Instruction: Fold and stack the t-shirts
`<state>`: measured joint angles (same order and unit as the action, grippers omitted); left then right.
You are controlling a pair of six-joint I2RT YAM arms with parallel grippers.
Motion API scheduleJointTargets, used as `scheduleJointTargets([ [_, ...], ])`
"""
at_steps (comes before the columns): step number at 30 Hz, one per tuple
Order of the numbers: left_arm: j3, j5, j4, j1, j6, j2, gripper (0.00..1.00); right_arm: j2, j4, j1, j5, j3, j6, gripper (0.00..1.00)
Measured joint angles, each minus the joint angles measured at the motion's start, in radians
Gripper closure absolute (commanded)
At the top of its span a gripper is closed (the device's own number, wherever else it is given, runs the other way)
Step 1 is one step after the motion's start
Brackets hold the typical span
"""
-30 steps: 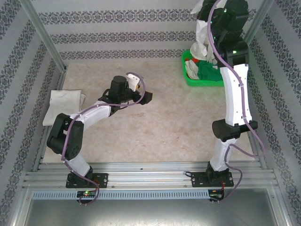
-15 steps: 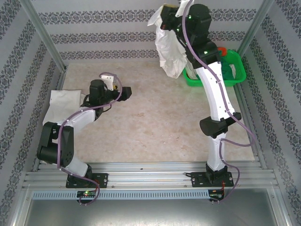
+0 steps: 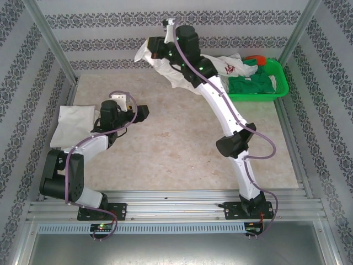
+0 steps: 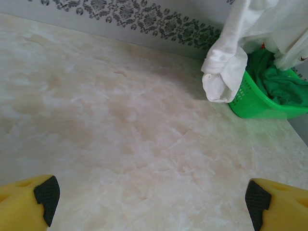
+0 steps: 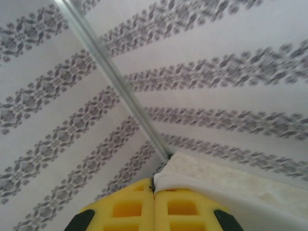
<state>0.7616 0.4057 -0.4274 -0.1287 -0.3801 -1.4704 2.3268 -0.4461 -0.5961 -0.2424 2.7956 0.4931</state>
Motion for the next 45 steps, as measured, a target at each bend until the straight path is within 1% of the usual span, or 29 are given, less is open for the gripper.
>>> scheduleJointTargets([
  [4,0.0,0.001,-0.008,0.005,-0.011,0.0,0.0,0.047,0.0,-0.023,-0.054,0.012,0.031,1.0],
  [8,0.01,0.013,-0.015,0.005,-0.03,-0.001,0.0,0.05,-0.012,-0.028,-0.079,0.001,0.032,1.0],
  [11,0.05,0.011,-0.04,0.005,-0.048,-0.014,0.0,0.048,-0.014,-0.027,-0.108,-0.014,0.033,1.0],
  [15,0.177,0.017,-0.09,0.006,-0.05,-0.105,0.0,0.048,-0.025,-0.023,-0.167,-0.037,0.04,1.0],
  [19,0.359,0.075,-0.15,0.006,-0.052,-0.237,0.0,0.039,-0.029,-0.022,-0.202,-0.074,0.055,1.0],
  [20,0.388,0.089,-0.162,0.006,-0.055,-0.258,0.05,0.037,-0.029,-0.022,-0.208,-0.082,0.056,1.0],
  [21,0.415,0.1,-0.174,0.006,-0.061,-0.277,0.16,0.035,-0.03,-0.022,-0.212,-0.091,0.059,1.0],
  [22,0.442,0.112,-0.19,0.006,-0.072,-0.297,0.33,0.031,-0.03,-0.022,-0.216,-0.1,0.06,1.0],
  [24,0.486,0.133,-0.225,0.006,-0.088,-0.337,0.93,0.024,-0.033,-0.022,-0.219,-0.113,0.061,1.0],
  [25,0.507,0.146,-0.244,0.006,-0.099,-0.359,1.0,0.019,-0.033,-0.021,-0.219,-0.119,0.062,0.97],
  [26,0.525,0.156,-0.259,0.006,-0.109,-0.378,1.0,0.012,-0.036,-0.021,-0.219,-0.126,0.062,0.85],
  [27,0.539,0.164,-0.267,0.006,-0.12,-0.394,1.0,0.003,-0.038,-0.021,-0.219,-0.135,0.062,0.71],
  [28,0.547,0.172,-0.274,0.006,-0.129,-0.404,1.0,-0.007,-0.043,-0.018,-0.219,-0.143,0.061,0.52],
  [29,0.548,0.179,-0.278,0.006,-0.131,-0.408,1.0,-0.02,-0.046,-0.014,-0.218,-0.151,0.059,0.35],
  [31,0.548,0.19,-0.277,0.006,-0.133,-0.409,1.0,-0.05,-0.053,-0.003,-0.197,-0.169,0.052,0.16],
  [32,0.546,0.195,-0.277,0.006,-0.129,-0.407,1.0,-0.076,-0.059,0.002,-0.171,-0.187,0.047,0.1],
  [34,0.528,0.197,-0.272,0.007,-0.114,-0.392,1.0,-0.145,-0.064,0.022,-0.105,-0.255,0.042,0.07],
  [36,0.482,0.198,-0.254,0.013,-0.09,-0.352,1.0,-0.254,-0.043,0.058,-0.013,-0.395,0.049,0.07],
  [39,0.415,0.206,-0.225,0.027,-0.054,-0.28,1.0,-0.45,0.032,0.156,0.157,-0.699,0.117,0.1],
  [41,0.381,0.208,-0.212,0.036,-0.037,-0.235,1.0,-0.555,0.078,0.252,0.245,-0.901,0.201,0.11],
  [43,0.356,0.213,-0.211,0.039,-0.027,-0.203,1.0,-0.598,0.103,0.343,0.302,-1.042,0.272,0.11],
  [45,0.333,0.214,-0.211,0.039,-0.023,-0.179,1.0,-0.585,0.107,0.422,0.333,-1.13,0.328,0.1],
])
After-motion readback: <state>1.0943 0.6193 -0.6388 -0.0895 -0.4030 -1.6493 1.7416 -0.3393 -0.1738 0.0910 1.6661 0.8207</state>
